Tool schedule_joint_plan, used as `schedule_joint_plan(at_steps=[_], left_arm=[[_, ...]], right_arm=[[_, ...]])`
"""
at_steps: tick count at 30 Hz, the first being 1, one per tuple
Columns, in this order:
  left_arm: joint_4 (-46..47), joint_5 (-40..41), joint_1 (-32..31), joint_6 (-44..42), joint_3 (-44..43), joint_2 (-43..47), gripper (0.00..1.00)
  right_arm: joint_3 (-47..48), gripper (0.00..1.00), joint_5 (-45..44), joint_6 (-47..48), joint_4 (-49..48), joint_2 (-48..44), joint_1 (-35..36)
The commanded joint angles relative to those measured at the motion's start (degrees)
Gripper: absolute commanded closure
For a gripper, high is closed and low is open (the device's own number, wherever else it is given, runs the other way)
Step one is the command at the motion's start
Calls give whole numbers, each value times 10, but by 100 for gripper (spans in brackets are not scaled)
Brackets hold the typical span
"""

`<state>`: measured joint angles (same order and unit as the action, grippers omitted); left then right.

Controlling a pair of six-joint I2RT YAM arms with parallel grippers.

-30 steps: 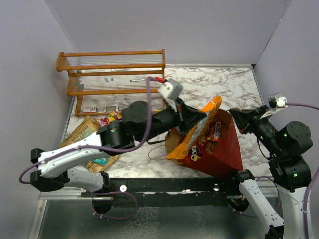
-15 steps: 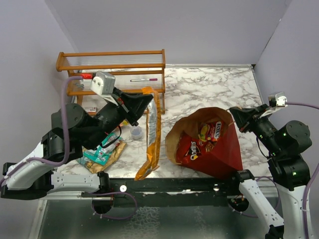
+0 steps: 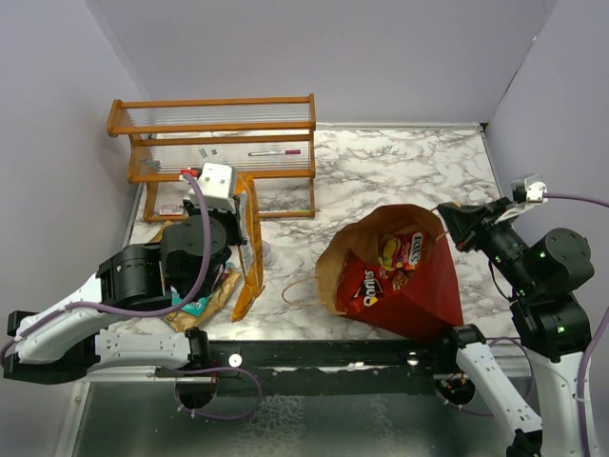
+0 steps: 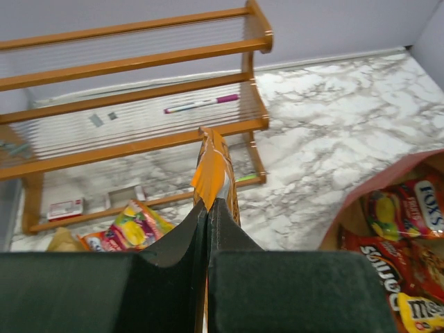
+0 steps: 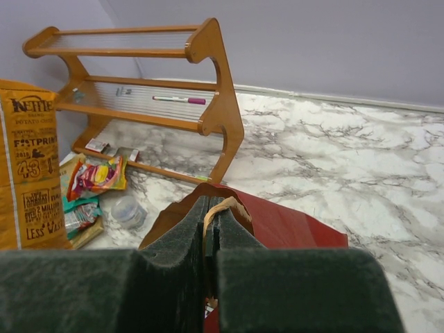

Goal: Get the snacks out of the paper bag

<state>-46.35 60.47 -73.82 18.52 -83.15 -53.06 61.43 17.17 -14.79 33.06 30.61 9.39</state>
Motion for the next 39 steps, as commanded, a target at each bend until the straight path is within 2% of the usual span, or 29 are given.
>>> schedule_joint_plan(at_steps=[1, 4, 7, 11, 17, 23, 27, 30, 34, 36, 39], left_arm=[[47, 93, 0, -56, 9, 22, 100], [72, 96, 3, -97, 25, 0, 100], [52, 70, 37, -86, 10, -32, 100], [124, 3, 116, -154, 26, -47, 100], [69, -79, 280, -139, -22, -112, 100], [87, -41, 346, -102, 16, -72, 100], [68, 61, 381, -93, 23, -57, 100], [110, 102, 395, -137, 51, -11, 100], [216, 189, 395, -247, 146, 58, 100], [247, 209, 395, -284, 189, 81, 100], [235, 200, 395, -253, 232, 96, 100]], right_arm=[[10, 98, -15, 7, -25, 4, 1], [11, 98, -16, 8, -26, 4, 1], [11, 98, -15, 6, -24, 3, 1], [8, 98, -14, 4, -25, 1, 1], [12, 98, -15, 8, -18, 1, 1], [3, 98, -15, 9, -17, -2, 1], [2, 98, -11, 7, -21, -2, 1], [4, 98, -11, 7, -24, -1, 1], [8, 98, -8, 11, -24, 1, 1], [8, 98, -8, 12, -23, 2, 1], [4, 98, -7, 12, -25, 0, 1]])
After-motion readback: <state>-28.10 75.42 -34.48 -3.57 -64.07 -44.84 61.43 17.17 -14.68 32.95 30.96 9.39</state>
